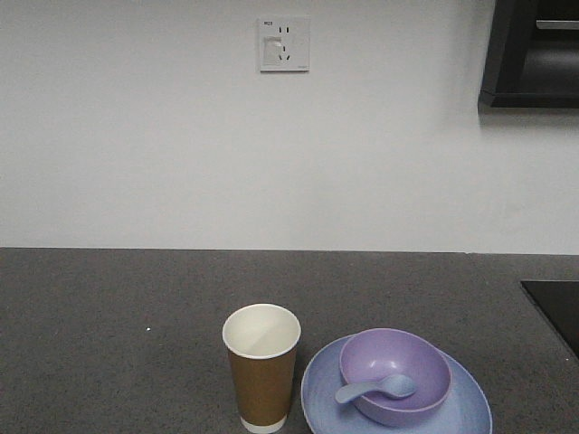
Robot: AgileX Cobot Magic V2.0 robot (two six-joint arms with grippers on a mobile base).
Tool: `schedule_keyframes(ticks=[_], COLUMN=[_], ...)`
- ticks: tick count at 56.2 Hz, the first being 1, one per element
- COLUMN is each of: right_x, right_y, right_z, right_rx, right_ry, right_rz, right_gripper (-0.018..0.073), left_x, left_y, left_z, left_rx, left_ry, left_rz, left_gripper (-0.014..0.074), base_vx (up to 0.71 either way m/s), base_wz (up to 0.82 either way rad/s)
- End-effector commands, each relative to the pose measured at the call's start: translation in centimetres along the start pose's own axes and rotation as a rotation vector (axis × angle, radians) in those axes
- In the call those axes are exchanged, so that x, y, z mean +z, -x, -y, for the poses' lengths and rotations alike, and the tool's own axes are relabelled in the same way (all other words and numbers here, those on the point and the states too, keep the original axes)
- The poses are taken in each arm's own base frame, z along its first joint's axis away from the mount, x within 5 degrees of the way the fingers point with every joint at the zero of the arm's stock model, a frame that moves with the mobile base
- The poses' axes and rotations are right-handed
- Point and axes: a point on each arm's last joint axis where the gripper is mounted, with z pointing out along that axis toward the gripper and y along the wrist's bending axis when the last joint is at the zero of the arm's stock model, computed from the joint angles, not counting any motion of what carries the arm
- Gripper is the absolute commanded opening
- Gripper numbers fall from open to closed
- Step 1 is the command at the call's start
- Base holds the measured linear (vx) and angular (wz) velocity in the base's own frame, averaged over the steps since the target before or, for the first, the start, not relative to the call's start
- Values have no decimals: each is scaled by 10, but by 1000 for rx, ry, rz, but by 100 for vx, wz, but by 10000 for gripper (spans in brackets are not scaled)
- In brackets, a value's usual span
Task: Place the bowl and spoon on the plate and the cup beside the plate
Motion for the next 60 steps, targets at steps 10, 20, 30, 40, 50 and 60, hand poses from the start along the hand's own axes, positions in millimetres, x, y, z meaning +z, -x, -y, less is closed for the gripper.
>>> schedule_keyframes(ticks=[10,20,30,40,50,60], right_x=[-7,-11,-12,-12,-12,-12], right_y=[-66,-80,-80,-81,-81,-81], right_z=[8,12,12,12,12,12], right_rx=[23,17,14,15,15,15], right_ry=[-85,-169,-169,-169,-169,-169], right_rz=[168,169,172,167,164,164], right_gripper=[-8,-8,-8,-8,-8,-8], left_x=[-3,-3,-3,-3,-3,-3], left_y=[17,17,17,17,17,17], left_z=[0,0,0,0,0,0], left_rx=[-14,-14,-14,-14,-14,-14], left_ry=[-2,-2,-2,-2,-2,-2], left_rz=[126,125,125,125,125,125], left_gripper=[-3,-3,-3,-3,-3,-3], base_vx=[0,0,0,0,0,0], base_wz=[0,0,0,0,0,0])
